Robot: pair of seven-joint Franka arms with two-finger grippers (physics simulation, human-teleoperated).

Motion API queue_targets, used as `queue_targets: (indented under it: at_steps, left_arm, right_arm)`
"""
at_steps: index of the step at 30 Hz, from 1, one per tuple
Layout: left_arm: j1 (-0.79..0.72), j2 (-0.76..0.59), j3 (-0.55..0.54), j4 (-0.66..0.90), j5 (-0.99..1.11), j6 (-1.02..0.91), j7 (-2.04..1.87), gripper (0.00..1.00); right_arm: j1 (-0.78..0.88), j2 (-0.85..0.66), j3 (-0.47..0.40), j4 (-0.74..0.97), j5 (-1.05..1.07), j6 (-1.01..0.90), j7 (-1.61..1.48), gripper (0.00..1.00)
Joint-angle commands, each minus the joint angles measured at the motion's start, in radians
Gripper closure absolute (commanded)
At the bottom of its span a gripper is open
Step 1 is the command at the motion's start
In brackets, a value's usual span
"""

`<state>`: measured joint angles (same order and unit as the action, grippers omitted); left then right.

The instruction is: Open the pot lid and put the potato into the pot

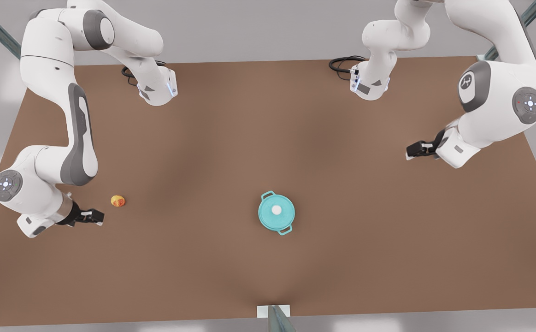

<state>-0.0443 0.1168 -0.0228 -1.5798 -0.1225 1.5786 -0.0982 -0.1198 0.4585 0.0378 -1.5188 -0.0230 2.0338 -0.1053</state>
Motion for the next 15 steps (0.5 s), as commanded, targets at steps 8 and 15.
queue_targets:
  at_steps: [8, 15]
  left_arm:
    - [-0.376, 0.202, -0.149, 0.029, 0.080, 0.306, -0.564, 0.00]
    - [-0.450, 0.570, -0.144, 0.346, 0.185, 0.413, -0.908, 0.00]
  right_arm:
    - [0.058, -0.024, 0.034, 0.002, -0.011, 0.031, -0.464, 0.00]
    - [0.106, -0.254, 0.060, -0.316, -0.104, 0.176, -0.548, 0.00]
